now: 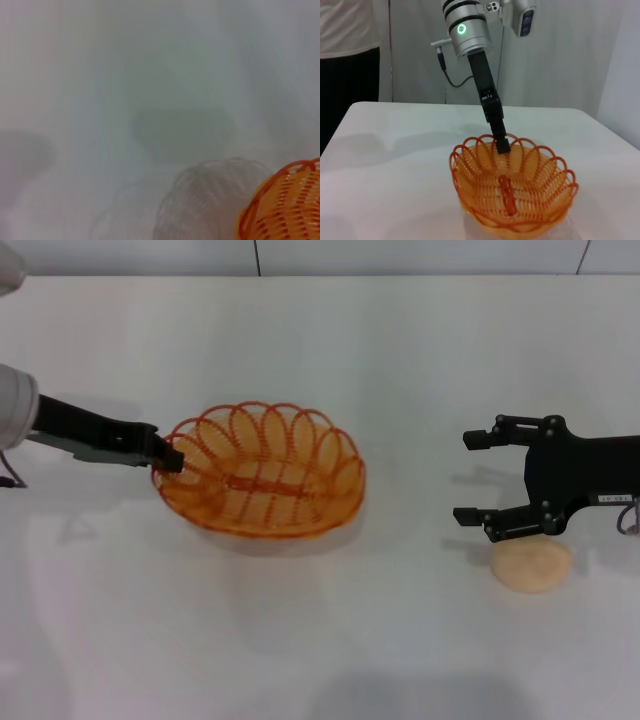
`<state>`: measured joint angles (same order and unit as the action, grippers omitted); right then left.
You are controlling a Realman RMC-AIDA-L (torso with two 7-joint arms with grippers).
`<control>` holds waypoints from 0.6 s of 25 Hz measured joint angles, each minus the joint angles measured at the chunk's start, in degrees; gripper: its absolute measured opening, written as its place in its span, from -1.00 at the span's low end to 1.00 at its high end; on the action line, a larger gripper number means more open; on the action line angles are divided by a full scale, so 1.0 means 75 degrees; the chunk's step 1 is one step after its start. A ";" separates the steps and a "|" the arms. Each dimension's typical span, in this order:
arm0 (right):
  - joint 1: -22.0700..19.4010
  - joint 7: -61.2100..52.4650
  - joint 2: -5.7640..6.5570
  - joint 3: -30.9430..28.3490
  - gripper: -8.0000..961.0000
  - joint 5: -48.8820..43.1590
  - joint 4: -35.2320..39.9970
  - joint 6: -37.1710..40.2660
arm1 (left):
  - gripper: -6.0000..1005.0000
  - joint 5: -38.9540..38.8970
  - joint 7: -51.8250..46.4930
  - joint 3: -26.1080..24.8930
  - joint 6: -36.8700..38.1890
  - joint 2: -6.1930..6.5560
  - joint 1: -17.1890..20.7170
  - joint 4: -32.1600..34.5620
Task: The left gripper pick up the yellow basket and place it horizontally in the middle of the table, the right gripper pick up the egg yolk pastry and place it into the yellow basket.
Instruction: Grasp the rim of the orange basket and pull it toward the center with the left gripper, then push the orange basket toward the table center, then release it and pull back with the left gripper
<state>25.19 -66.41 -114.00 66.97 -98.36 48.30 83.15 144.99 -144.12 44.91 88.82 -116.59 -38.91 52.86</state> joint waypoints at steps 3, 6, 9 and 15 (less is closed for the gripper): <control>-0.0013 0.0056 -0.0004 0.0000 0.80 -0.0023 0.0101 -0.0006 | -0.83 0.0021 -0.0554 0.0222 0.0072 -0.0124 -0.0033 0.0091; -0.0028 0.0193 -0.0012 0.0000 0.80 -0.0027 0.0135 -0.0016 | -0.84 0.0018 -0.1236 0.0685 0.0048 -0.0212 -0.0093 0.0069; -0.0048 0.0225 0.0009 0.0000 0.80 -0.0035 0.0157 -0.0020 | -0.84 -0.0013 -0.1889 0.1054 -0.0003 -0.0289 -0.0157 0.0098; -0.0075 0.0262 0.0039 -0.0088 0.80 -0.0041 0.0159 0.0004 | -0.84 -0.0040 -0.2622 0.1290 -0.0042 -0.0320 -0.0289 0.0124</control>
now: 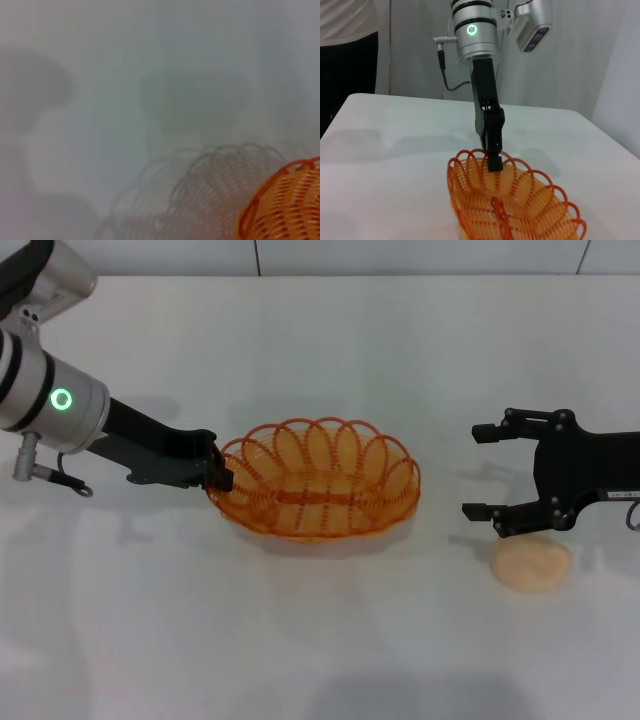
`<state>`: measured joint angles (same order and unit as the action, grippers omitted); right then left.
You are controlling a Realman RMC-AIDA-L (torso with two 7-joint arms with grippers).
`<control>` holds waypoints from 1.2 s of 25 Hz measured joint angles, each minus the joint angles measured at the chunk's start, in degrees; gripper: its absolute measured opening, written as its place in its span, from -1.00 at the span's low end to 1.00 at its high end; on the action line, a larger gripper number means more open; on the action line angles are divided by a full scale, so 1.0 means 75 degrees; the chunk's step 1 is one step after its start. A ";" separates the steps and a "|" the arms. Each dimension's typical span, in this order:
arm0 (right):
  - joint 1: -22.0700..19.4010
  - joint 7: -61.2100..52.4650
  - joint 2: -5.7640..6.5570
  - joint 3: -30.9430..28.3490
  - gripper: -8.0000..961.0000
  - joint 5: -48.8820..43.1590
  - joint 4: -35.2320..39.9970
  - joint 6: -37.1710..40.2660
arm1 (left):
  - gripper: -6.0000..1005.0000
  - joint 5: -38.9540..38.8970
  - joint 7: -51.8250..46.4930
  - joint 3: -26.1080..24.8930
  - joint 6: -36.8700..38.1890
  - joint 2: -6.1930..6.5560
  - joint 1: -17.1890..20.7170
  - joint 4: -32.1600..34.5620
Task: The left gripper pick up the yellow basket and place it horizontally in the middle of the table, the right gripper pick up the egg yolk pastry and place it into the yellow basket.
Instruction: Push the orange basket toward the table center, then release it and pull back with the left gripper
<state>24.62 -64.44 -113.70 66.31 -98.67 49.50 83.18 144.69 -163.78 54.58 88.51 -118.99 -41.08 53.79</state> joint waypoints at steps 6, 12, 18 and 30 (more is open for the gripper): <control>-0.0003 0.0014 0.0025 -0.0005 0.80 -0.0003 0.0010 -0.0024 | -0.84 -0.0034 -0.0053 0.0057 -0.0195 -0.0006 -0.0016 0.0000; 0.0000 0.0016 0.0024 -0.0019 0.80 -0.0004 0.0010 -0.0030 | -0.84 -0.0112 -0.0074 0.0295 -0.0279 -0.0018 0.0002 -0.0050; 0.0003 0.0091 -0.0007 -0.0018 0.80 -0.0006 0.0010 -0.0041 | -0.84 -0.0259 -0.0093 0.0307 -0.0283 -0.0018 0.0053 -0.0094; -0.0102 0.0119 -0.0044 -0.0017 0.80 0.0030 0.0007 -0.0084 | -0.36 -0.0343 -0.0132 0.0294 -0.0230 0.0011 0.0147 -0.0088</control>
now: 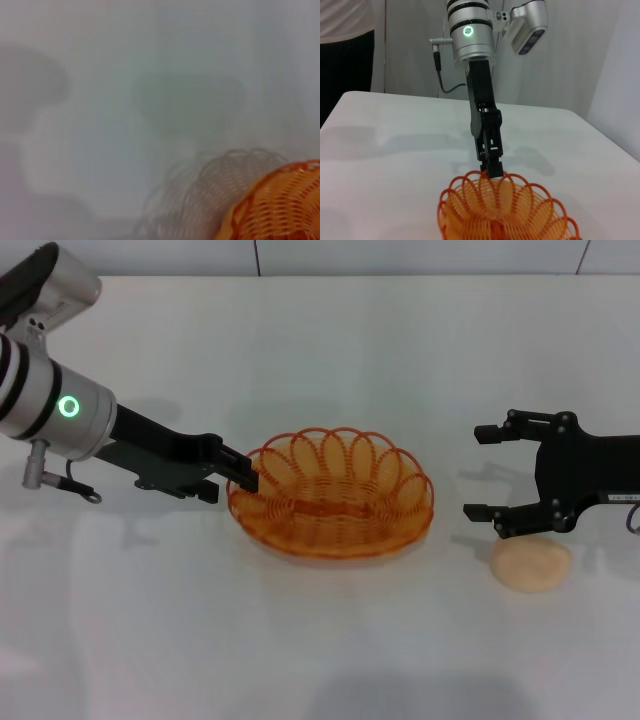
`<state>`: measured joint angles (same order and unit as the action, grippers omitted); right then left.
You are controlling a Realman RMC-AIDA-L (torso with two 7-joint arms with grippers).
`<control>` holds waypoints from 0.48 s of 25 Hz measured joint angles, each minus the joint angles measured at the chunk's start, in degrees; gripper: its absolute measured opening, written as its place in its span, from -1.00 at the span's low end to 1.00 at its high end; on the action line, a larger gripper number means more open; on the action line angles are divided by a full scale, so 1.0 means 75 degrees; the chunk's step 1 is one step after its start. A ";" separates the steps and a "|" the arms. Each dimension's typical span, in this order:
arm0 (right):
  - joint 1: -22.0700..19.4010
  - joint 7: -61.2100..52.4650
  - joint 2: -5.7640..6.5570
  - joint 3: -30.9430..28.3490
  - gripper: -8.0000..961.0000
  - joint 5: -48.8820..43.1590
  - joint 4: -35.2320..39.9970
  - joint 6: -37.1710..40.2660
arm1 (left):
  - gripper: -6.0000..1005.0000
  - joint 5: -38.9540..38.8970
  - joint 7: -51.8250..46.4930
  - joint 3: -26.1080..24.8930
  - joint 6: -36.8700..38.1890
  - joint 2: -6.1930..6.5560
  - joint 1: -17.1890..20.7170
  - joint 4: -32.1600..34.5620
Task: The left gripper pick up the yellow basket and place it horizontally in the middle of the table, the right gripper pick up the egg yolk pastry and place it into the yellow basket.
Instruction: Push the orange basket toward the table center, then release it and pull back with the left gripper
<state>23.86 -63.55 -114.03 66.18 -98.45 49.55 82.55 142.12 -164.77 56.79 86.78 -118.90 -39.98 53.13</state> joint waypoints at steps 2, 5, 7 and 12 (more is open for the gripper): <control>-0.0004 0.0001 0.0001 0.0000 0.80 0.0005 0.0001 0.0009 | -0.21 -0.0008 -0.0003 0.0005 0.0033 0.0000 0.0000 0.0035; -0.0030 0.0001 0.0004 0.0000 0.80 0.0001 0.0002 0.0014 | 0.02 -0.0017 0.0003 0.0010 0.0044 -0.0003 0.0001 0.0056; -0.0059 0.0001 0.0006 0.0000 0.80 0.0000 0.0004 0.0022 | 0.17 -0.0017 0.0018 0.0008 0.0049 -0.0002 0.0011 0.0057; -0.0085 -0.0023 0.0006 0.0000 0.80 0.0000 0.0015 0.0031 | 0.59 -0.0017 0.0048 -0.0005 0.0055 0.0019 0.0060 0.0079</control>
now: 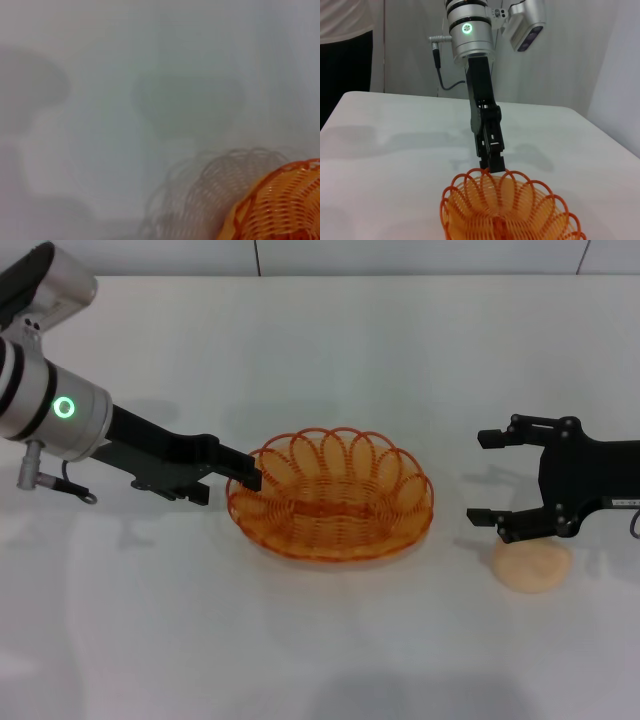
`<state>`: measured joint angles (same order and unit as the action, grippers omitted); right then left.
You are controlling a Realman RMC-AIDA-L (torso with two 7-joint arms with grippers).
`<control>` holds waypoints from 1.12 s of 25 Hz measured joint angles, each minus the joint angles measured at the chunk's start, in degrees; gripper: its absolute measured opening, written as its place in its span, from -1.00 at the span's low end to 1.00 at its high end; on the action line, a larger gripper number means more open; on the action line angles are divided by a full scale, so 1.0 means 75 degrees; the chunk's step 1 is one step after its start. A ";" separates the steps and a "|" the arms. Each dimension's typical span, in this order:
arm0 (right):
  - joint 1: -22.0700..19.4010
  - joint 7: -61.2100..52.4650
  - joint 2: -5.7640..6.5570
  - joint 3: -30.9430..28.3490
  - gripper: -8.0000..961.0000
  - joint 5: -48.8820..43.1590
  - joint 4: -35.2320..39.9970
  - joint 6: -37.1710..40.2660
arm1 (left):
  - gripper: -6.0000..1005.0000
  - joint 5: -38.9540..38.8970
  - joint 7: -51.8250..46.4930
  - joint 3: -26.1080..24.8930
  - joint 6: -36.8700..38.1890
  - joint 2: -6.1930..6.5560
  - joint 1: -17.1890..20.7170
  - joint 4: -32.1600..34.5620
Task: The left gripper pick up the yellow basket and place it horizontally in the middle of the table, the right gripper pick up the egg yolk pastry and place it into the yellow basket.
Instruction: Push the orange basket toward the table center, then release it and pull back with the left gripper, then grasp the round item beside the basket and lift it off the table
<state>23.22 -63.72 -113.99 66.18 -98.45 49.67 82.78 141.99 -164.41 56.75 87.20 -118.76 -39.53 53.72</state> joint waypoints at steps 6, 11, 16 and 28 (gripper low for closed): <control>-0.0081 -0.0064 -0.0001 -0.0072 0.80 0.0020 0.0004 0.0035 | 0.59 -0.0098 0.0601 -0.0049 0.0118 0.0036 0.0234 0.0591; -0.0170 -0.0366 0.0027 -0.0290 0.80 -0.0007 0.0022 0.0056 | 0.59 -0.1412 0.2283 -0.0145 0.0401 0.0073 0.0883 0.1634; -0.0283 -0.0499 0.0037 -0.0318 0.80 -0.0007 0.0023 0.0061 | 0.59 -0.2619 0.4984 -0.0147 0.0678 0.0112 0.1421 0.1695; -0.0597 -0.0563 0.0025 -0.0914 0.80 -0.0027 -0.0024 0.0840 | 0.59 -0.3609 0.9445 -0.0187 0.1503 0.0391 0.1750 0.0124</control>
<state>18.74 -67.94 -113.80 59.33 -98.65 49.49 89.08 114.92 -93.58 55.35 98.46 -115.82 -26.40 54.65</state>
